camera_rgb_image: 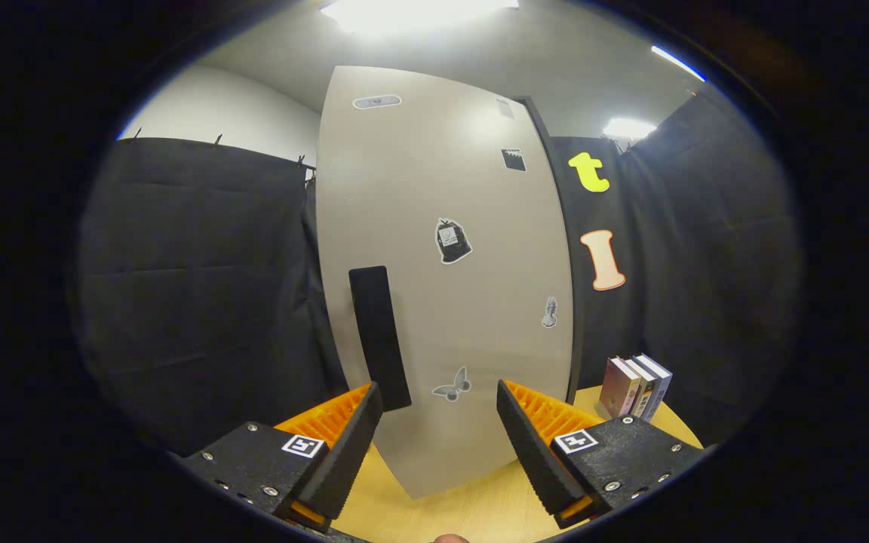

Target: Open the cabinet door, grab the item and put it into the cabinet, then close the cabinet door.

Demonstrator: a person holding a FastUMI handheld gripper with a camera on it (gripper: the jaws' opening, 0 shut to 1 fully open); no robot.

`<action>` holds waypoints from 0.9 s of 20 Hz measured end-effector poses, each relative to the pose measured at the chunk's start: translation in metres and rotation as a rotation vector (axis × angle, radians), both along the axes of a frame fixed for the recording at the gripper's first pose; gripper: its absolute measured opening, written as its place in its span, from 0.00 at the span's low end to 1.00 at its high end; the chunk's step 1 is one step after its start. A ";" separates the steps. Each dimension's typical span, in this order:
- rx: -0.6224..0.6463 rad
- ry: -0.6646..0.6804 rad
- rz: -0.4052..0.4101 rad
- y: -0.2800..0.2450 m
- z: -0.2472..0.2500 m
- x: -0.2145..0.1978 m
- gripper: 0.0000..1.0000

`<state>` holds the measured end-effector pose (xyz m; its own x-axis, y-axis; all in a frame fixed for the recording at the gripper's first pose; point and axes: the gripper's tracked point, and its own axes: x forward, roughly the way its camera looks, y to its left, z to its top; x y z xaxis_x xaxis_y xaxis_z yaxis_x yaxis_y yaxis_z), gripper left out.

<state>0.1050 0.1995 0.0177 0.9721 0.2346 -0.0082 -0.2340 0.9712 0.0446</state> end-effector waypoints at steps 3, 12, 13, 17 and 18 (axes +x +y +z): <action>0.013 -0.002 -0.039 0.001 0.001 0.005 0.96; 0.009 -0.022 -0.076 0.023 -0.001 0.009 0.95; -0.001 -0.021 -0.064 0.026 -0.002 0.011 0.95; -0.034 -0.018 -0.037 0.037 -0.010 0.021 0.95; -0.048 -0.020 -0.038 0.038 -0.009 0.022 0.95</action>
<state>0.1274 0.2379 0.0085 0.9803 0.1974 0.0010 -0.1974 0.9803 -0.0062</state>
